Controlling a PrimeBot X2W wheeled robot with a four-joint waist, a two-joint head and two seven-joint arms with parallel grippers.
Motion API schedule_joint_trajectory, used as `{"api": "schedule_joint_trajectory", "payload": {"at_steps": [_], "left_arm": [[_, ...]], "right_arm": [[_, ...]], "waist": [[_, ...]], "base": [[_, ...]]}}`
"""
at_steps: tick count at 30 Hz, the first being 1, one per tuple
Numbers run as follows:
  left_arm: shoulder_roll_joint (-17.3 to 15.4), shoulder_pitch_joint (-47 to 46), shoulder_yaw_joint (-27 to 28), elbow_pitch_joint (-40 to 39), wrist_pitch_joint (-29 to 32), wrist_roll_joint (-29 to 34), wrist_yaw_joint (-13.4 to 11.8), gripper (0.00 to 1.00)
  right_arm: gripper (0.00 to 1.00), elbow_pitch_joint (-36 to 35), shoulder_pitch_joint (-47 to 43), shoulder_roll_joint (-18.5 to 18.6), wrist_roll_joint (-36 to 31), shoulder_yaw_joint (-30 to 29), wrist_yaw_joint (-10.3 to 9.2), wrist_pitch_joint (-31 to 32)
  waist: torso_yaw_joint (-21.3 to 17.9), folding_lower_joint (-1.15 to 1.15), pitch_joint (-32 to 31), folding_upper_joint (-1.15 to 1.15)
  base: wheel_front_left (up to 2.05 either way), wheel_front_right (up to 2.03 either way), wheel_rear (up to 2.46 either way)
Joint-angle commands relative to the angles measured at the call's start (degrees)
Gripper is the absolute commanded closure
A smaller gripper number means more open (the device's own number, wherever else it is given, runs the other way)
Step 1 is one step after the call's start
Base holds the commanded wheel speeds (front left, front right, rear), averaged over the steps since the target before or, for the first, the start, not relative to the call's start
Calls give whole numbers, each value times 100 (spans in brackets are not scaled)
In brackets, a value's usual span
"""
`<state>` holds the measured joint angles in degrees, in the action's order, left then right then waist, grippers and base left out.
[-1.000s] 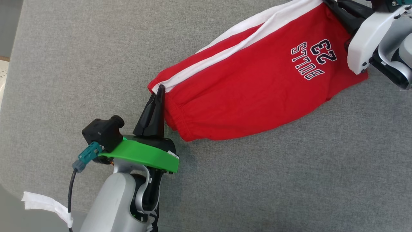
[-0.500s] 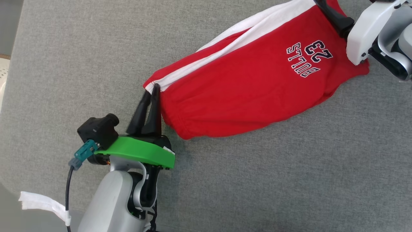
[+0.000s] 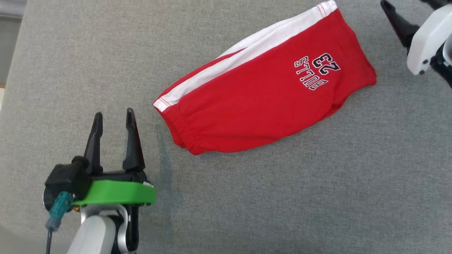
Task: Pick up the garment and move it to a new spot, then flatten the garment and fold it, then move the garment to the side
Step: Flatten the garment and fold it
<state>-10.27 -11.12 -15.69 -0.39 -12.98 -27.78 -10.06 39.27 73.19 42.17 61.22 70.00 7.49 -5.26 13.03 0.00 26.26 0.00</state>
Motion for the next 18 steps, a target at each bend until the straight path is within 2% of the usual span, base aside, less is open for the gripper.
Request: {"api": "schedule_joint_trajectory", "payload": {"at_steps": [1,3,6,11,18], "left_arm": [[-6,228,37,-61,-101,140,-80,0],[1,471,55,-115,-180,316,-135,0],[205,738,103,-213,-227,530,-141,0],[545,1093,208,-368,-218,916,50,0],[717,1114,376,-382,-220,1096,356,0]], "right_arm": [[0,56,-150,-57,73,-19,0,186],[0,77,-300,-147,250,-100,0,494],[0,51,-400,-261,365,-197,0,822],[0,195,-407,-544,285,-367,0,1252],[0,841,-489,-904,-174,-446,0,1842]], "waist": [[-95,0,-218,0],[-85,0,-276,0],[-11,0,-306,0],[191,0,-266,0],[471,0,-92,0]], "base": [[0,0,0],[0,0,0],[0,0,0],[0,0,0],[0,0,0]]}}
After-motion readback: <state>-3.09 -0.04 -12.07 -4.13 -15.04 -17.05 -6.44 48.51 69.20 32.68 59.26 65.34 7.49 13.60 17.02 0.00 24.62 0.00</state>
